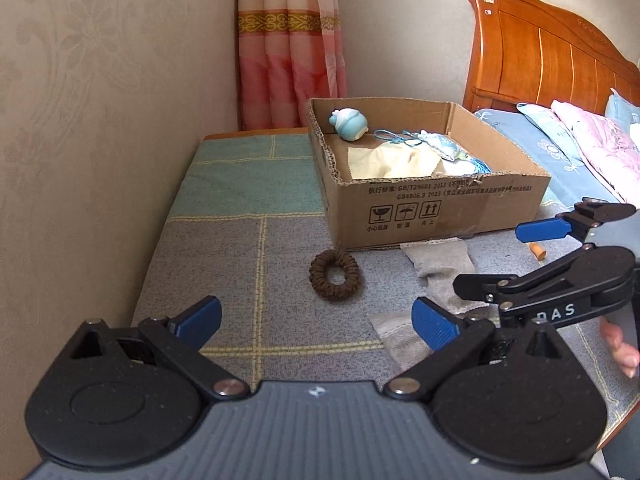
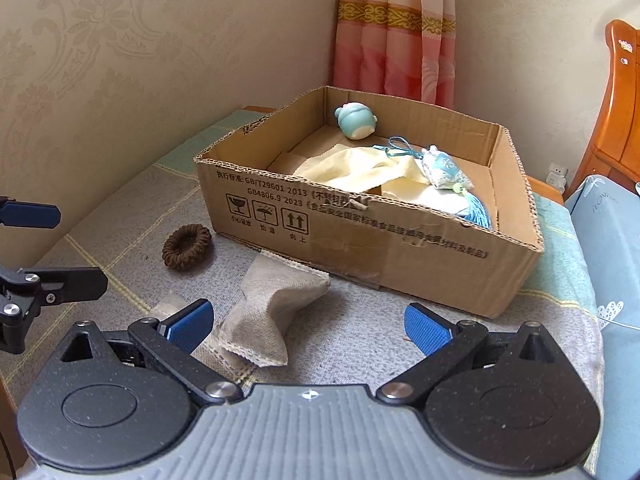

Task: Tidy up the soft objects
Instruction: 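Close right gripper on the grey cloth while left tool approaches the brown hair tie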

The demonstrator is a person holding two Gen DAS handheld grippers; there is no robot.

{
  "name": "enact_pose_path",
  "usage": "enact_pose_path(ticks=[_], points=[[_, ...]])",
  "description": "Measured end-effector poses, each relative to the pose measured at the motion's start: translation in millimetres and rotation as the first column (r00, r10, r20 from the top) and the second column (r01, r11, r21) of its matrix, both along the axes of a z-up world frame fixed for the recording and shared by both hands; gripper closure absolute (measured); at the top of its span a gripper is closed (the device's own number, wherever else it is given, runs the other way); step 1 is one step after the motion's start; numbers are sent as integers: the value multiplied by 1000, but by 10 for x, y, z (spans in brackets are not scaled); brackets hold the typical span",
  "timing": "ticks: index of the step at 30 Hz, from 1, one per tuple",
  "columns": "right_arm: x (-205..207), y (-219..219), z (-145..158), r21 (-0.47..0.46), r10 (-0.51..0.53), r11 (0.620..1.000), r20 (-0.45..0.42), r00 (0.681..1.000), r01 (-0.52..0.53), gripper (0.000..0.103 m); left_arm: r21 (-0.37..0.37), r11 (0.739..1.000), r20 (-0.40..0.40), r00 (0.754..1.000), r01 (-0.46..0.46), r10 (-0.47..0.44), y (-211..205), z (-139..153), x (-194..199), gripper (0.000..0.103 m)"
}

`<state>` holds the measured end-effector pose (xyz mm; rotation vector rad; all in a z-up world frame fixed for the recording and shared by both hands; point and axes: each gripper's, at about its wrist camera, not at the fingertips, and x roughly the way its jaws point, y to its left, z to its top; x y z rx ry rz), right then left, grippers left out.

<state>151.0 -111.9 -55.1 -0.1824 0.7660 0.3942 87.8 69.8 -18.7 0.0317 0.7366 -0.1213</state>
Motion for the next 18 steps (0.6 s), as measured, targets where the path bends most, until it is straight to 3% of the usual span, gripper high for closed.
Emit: enact_pose_path(ticks=[6,18], points=[[203,240,-167,-33,-22,999,-14,1000,21,2,-5,1000,-5,1000,-21,21,78,-19,18,2],[224,385,-293,-52,-35,998,-49,998,33,47,-13,1000,-20,1000,-24,23,102,-64,29,2]])
